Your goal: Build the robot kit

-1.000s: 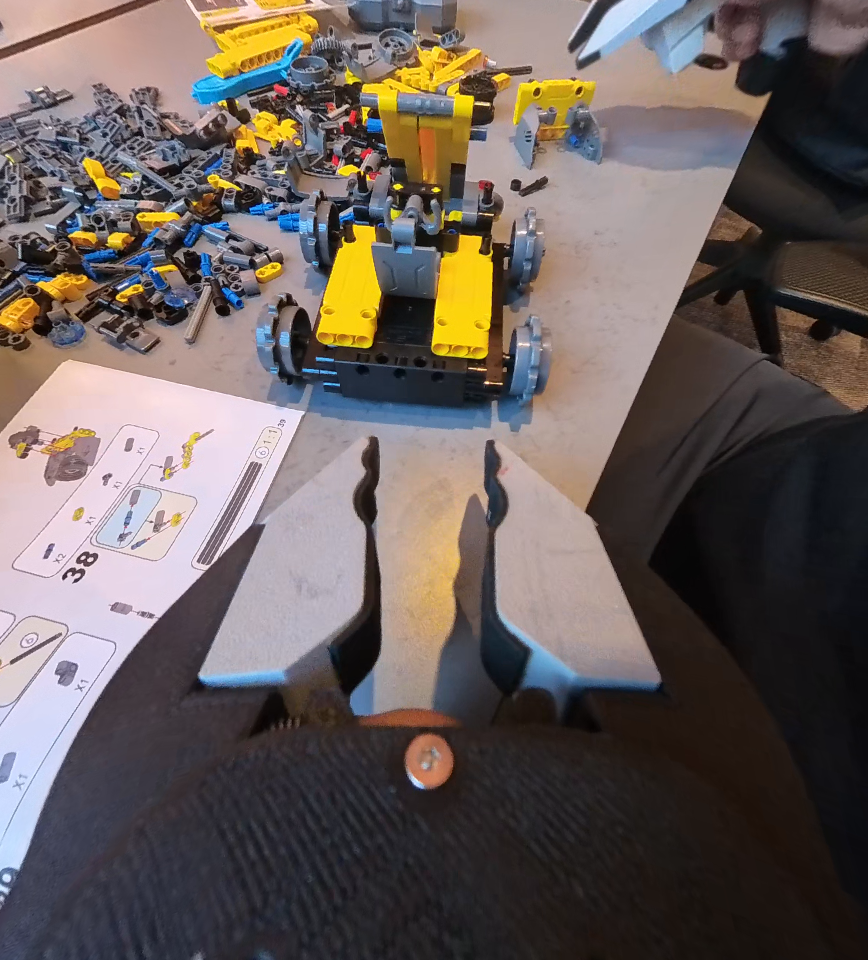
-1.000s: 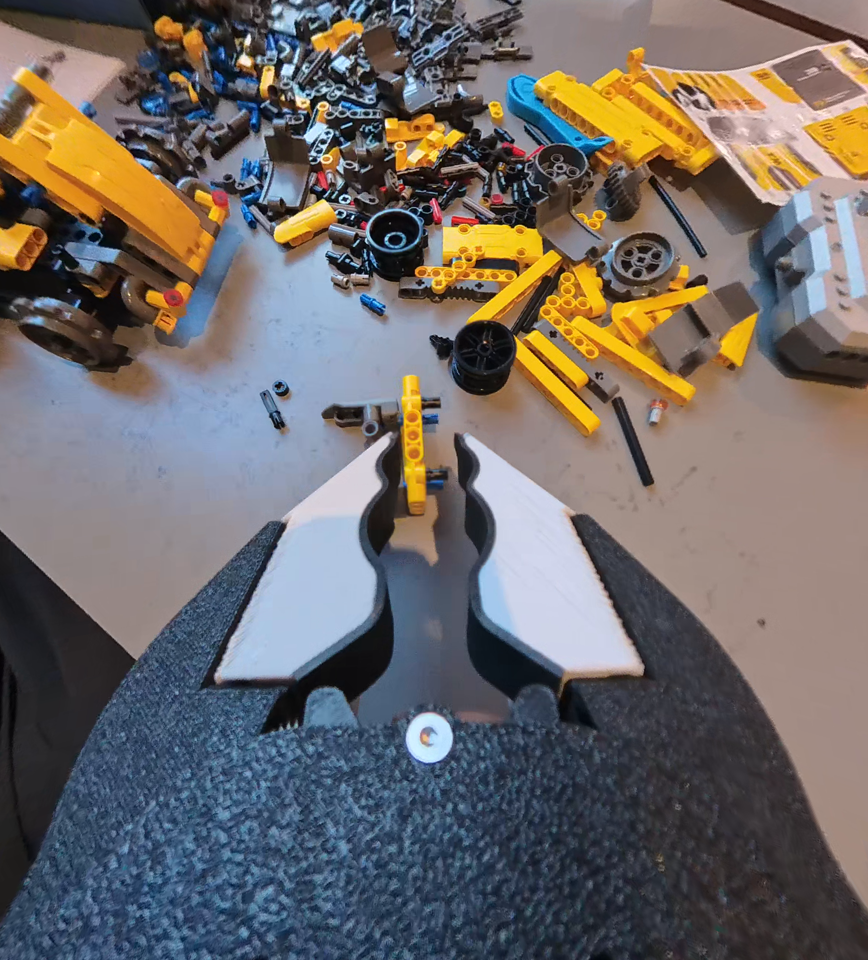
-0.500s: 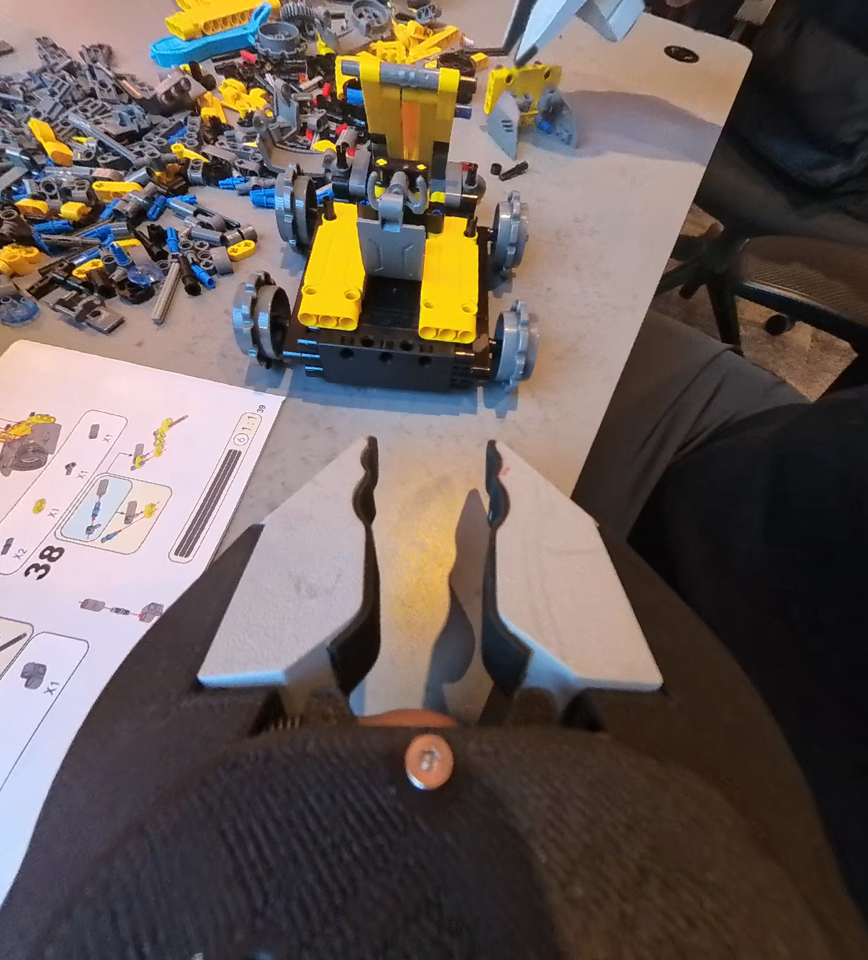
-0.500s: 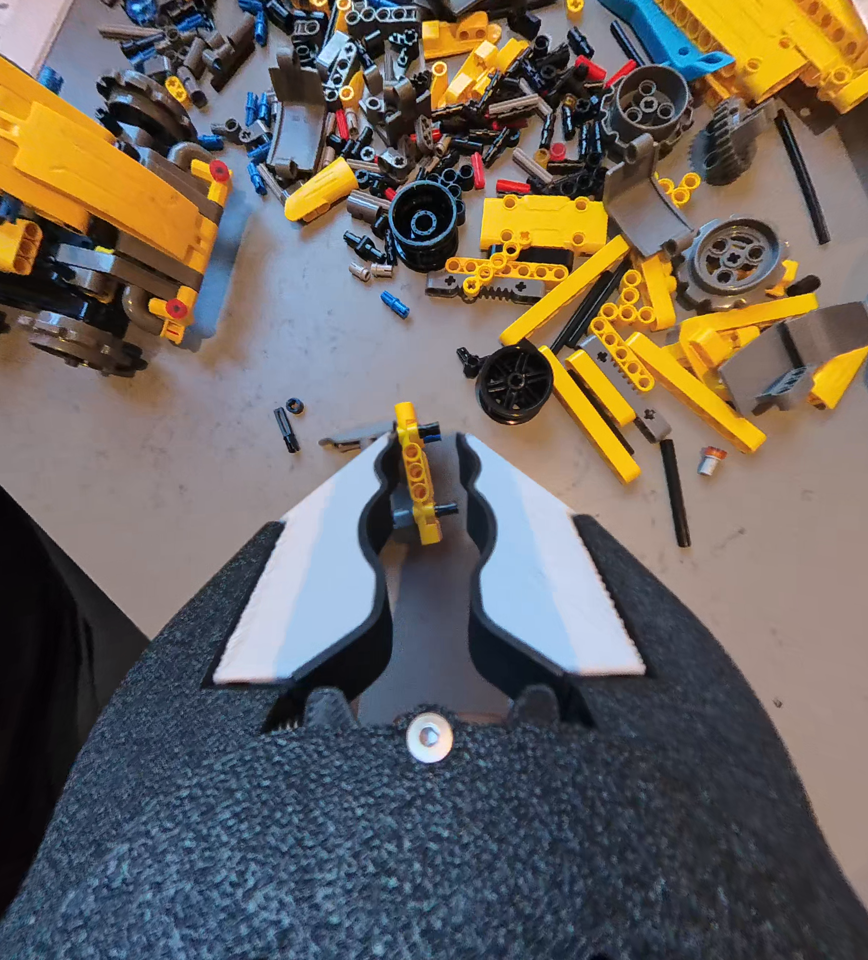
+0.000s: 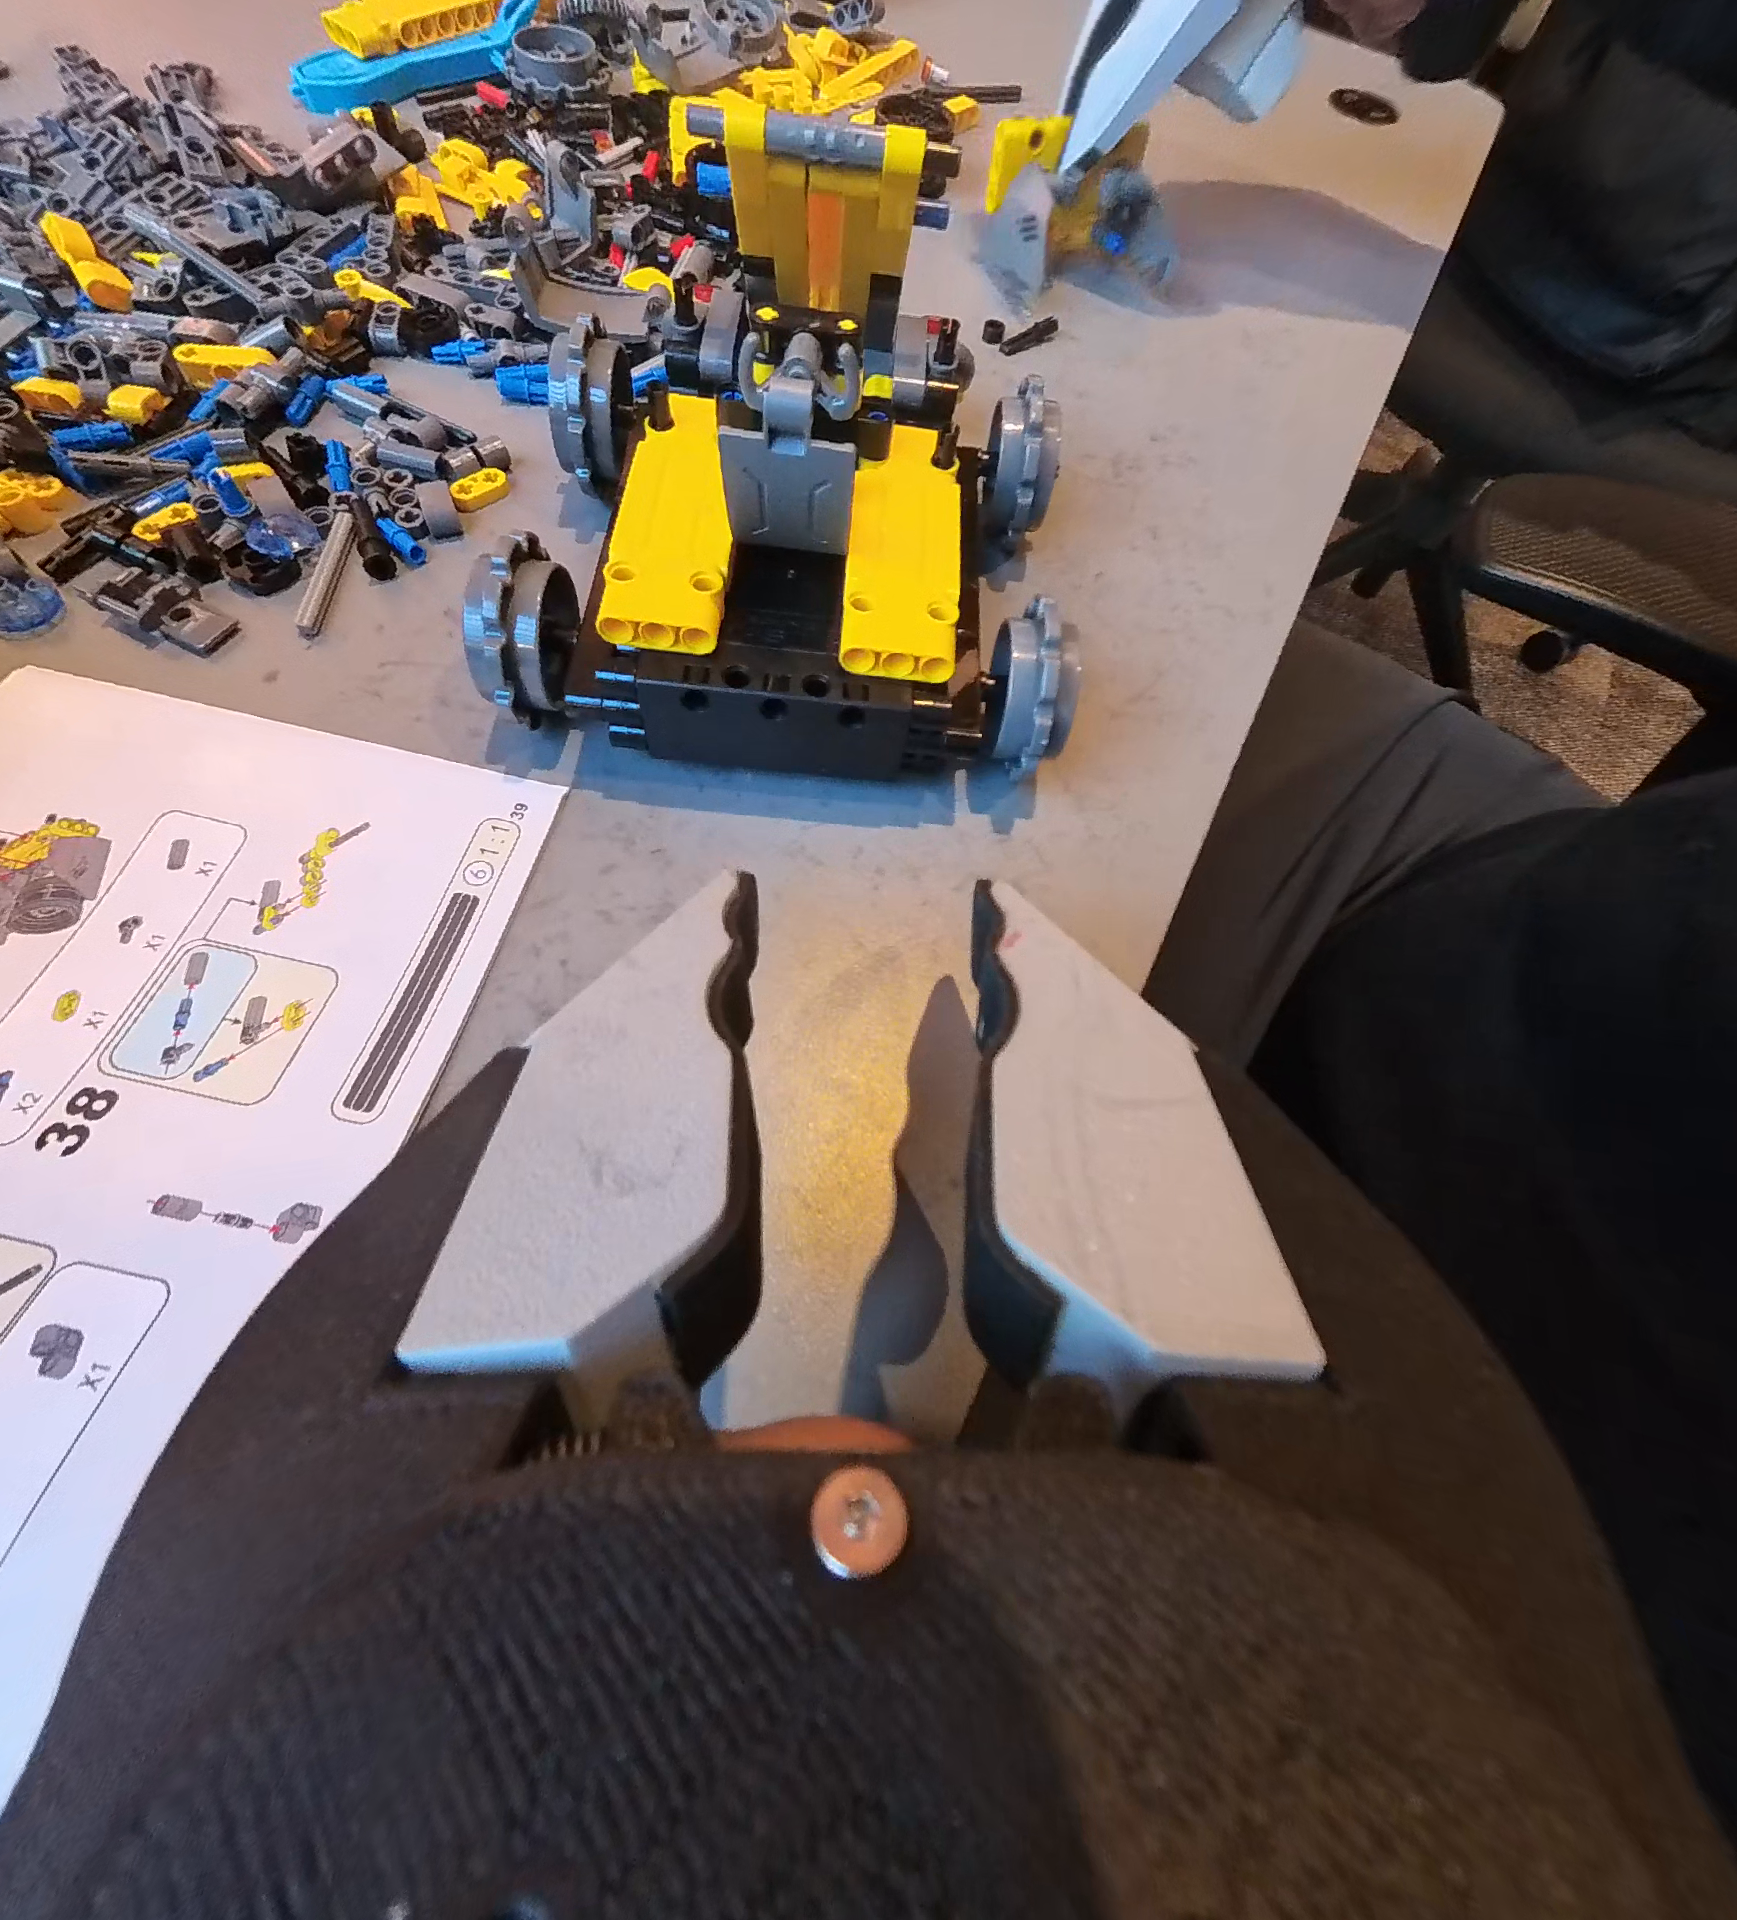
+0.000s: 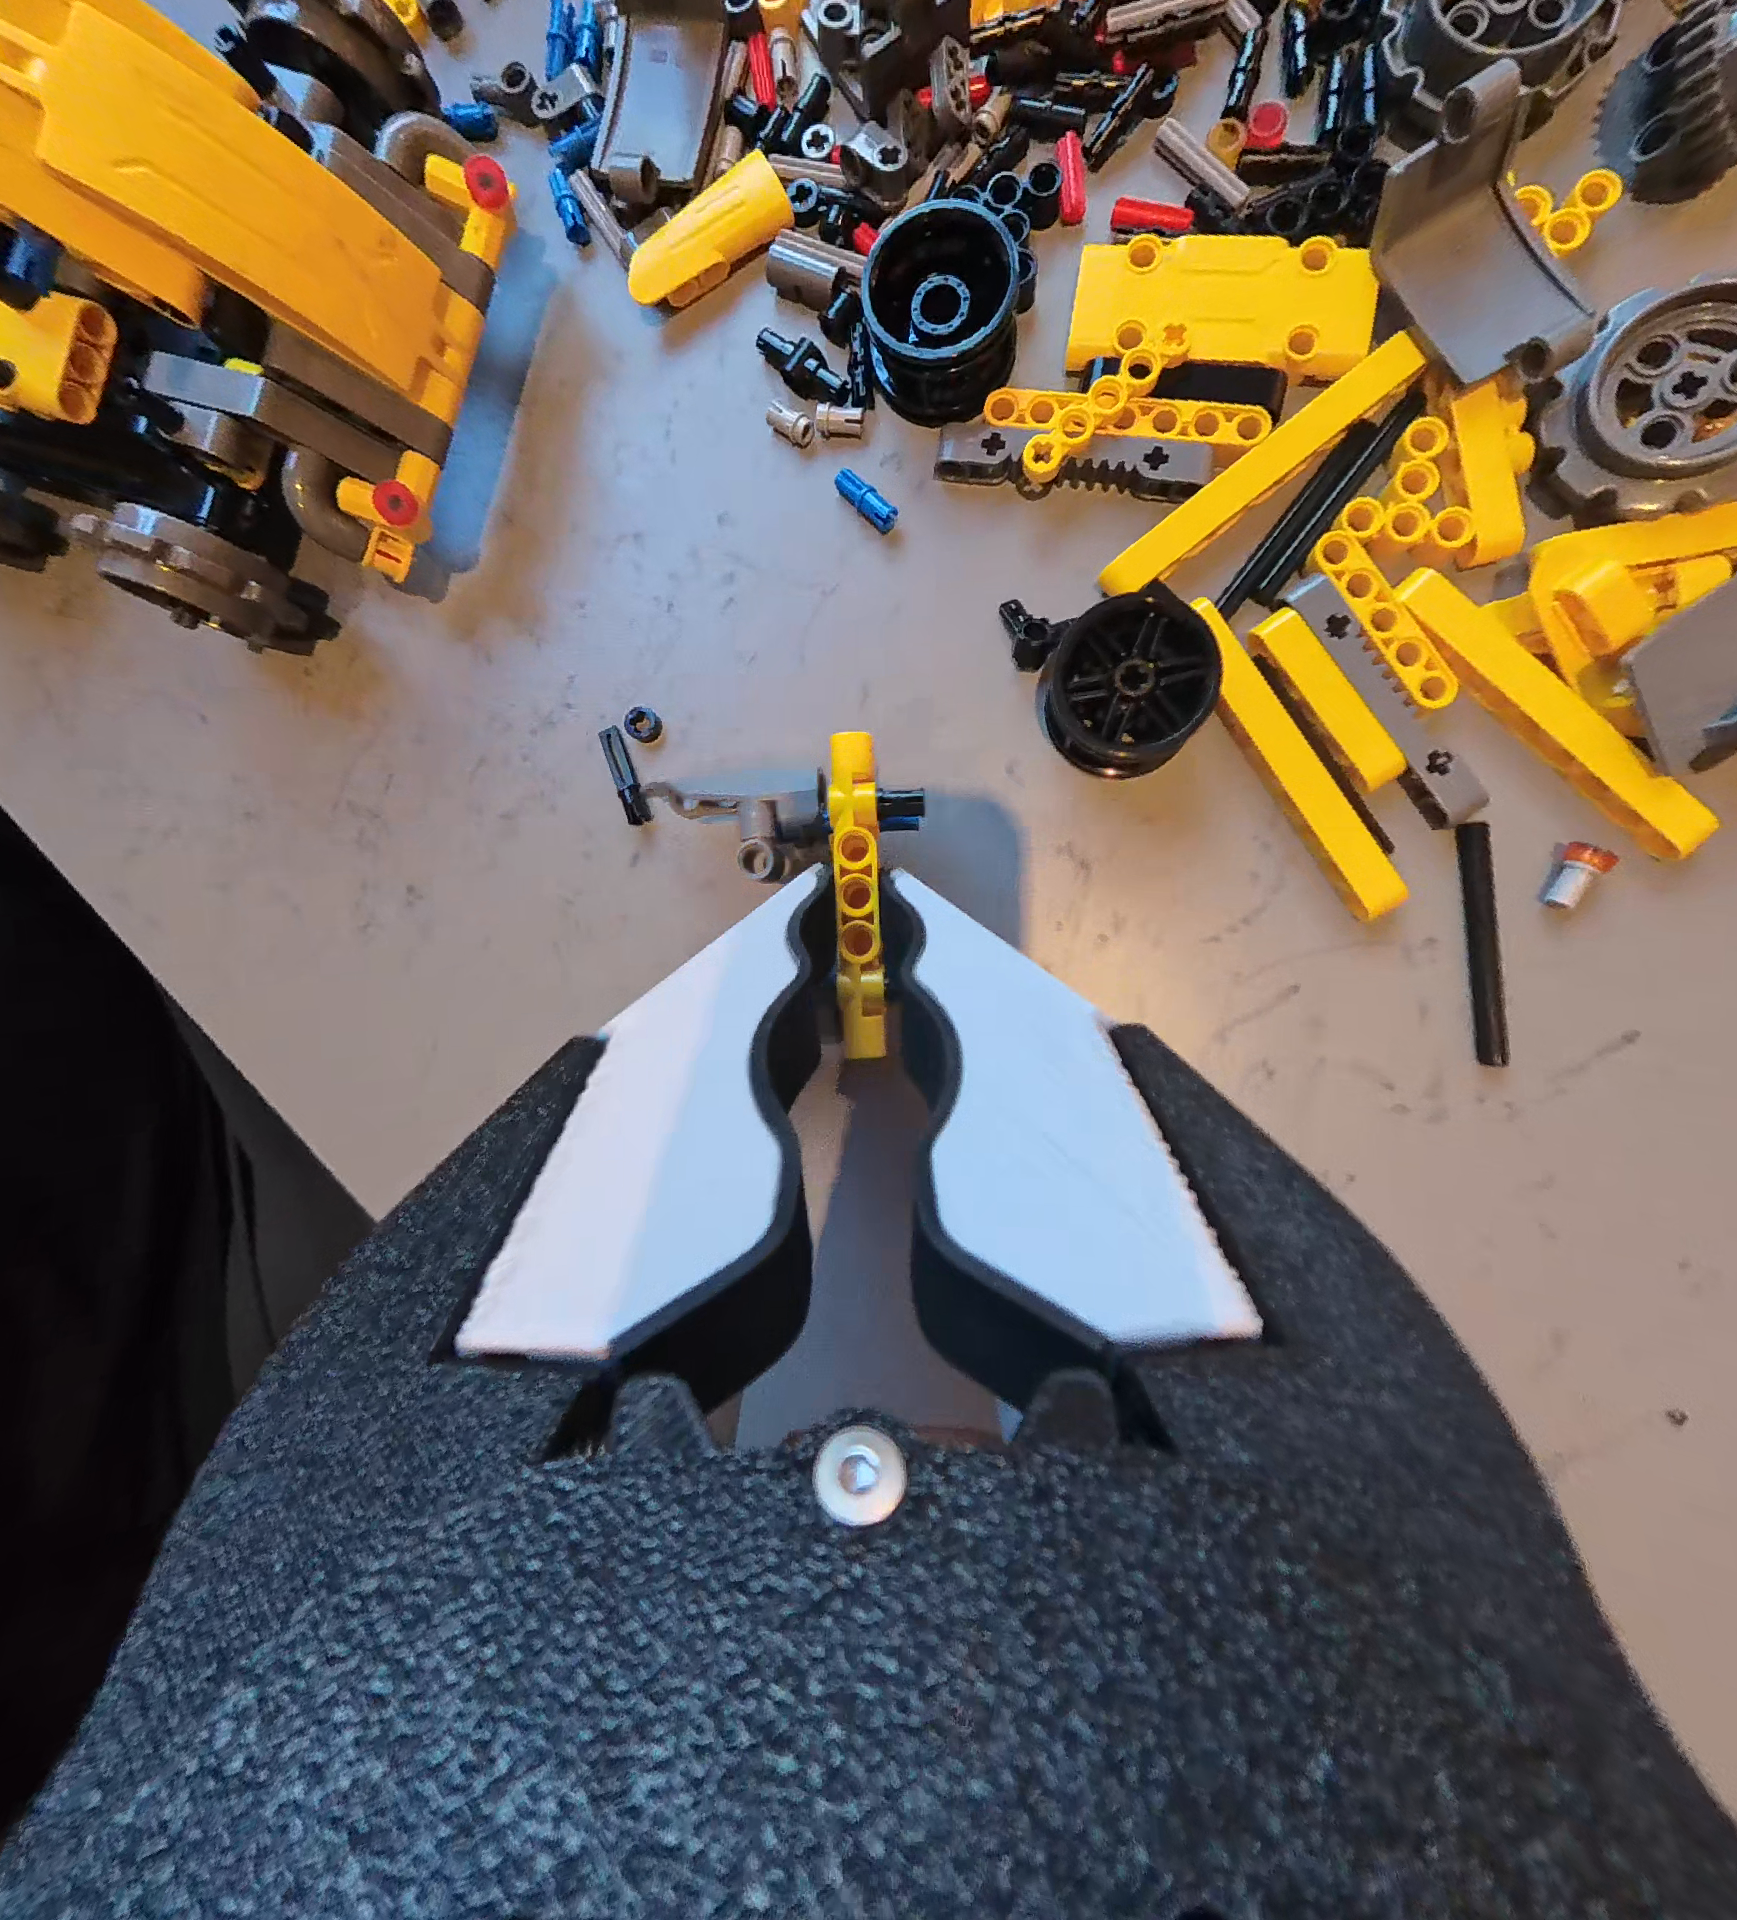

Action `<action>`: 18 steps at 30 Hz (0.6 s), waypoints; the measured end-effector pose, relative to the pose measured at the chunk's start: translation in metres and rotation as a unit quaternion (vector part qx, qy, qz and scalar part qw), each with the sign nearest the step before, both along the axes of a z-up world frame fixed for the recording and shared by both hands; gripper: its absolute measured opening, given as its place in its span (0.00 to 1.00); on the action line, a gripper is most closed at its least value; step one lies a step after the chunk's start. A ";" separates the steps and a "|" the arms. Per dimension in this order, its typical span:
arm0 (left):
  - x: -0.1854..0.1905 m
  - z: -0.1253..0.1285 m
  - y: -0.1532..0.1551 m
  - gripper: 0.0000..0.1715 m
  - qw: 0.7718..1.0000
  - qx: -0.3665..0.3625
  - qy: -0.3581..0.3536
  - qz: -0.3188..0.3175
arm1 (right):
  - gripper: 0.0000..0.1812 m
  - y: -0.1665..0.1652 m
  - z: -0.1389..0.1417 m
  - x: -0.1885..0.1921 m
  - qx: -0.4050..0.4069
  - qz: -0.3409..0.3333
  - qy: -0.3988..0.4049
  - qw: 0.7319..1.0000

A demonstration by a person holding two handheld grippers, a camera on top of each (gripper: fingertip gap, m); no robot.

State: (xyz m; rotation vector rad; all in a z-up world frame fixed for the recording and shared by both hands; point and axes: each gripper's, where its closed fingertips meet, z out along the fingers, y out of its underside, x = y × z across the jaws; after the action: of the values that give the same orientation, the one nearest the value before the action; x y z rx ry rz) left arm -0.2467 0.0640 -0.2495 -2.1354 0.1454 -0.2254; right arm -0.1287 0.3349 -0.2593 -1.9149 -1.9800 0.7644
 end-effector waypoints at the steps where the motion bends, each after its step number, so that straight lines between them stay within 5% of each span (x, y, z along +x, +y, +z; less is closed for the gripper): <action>1: 0.000 0.000 0.000 0.23 1.000 -0.001 0.001 0.000 | 0.04 0.000 0.002 0.001 -0.005 -0.003 0.004 1.000; 18: 0.001 -0.001 0.000 0.23 1.000 0.001 0.013 -0.001 | 0.04 -0.027 0.011 0.015 -0.087 -0.035 0.043 0.995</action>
State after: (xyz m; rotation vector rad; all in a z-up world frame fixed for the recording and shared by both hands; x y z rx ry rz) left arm -0.2460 0.0638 -0.2502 -2.1360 0.1631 -0.1978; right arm -0.1140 0.3083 -0.2482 -1.9978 -1.8394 1.0131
